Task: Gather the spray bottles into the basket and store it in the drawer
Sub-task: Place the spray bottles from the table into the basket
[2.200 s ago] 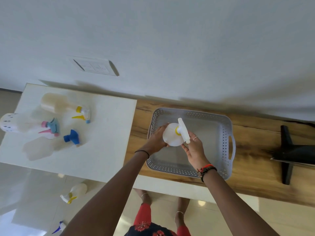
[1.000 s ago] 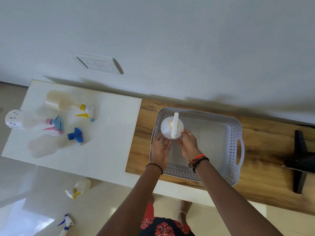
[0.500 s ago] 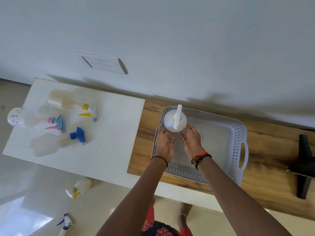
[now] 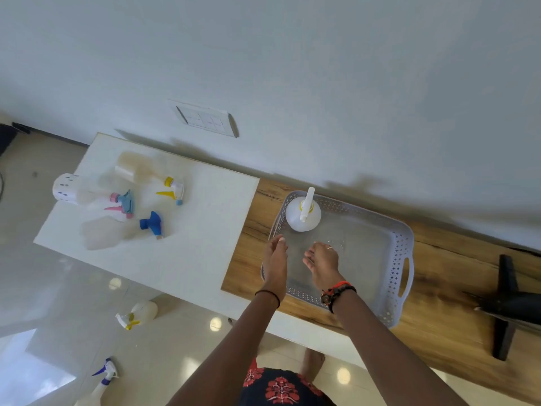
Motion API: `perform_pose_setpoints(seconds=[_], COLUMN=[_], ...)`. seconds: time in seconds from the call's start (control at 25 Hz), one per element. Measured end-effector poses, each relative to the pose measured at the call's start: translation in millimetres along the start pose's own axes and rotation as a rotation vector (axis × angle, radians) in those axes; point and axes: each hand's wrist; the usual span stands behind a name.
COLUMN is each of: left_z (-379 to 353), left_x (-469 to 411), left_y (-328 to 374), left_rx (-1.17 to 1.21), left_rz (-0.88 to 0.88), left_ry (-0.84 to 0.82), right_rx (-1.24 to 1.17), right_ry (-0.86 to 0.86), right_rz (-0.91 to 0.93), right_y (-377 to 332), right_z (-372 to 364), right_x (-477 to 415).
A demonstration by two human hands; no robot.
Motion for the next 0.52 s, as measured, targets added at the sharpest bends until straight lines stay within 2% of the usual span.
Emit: perform_pose_setpoints(seconds=[0.28,0.52], left_z=[70.5,175.3], left_x=[12.4,-33.2], left_y=[16.0,40.4], left_rx=[-0.159,-0.257], left_rz=[-0.210,-0.281], left_ry=[0.116,0.187], right_rx=[0.113,0.190], right_ry=[-0.067,-0.109], right_rz=[0.016,-0.002], right_y=[36.3,76.9], right_z=[-32.1,-117.2], right_x=[33.0,45.2])
Point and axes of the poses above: each hand's wrist, its own x-axis away from the middle knuckle, its own z-axis out of the back of the hand, y = z × x, and after that the axes turned 15 degrees about -z, right-handed
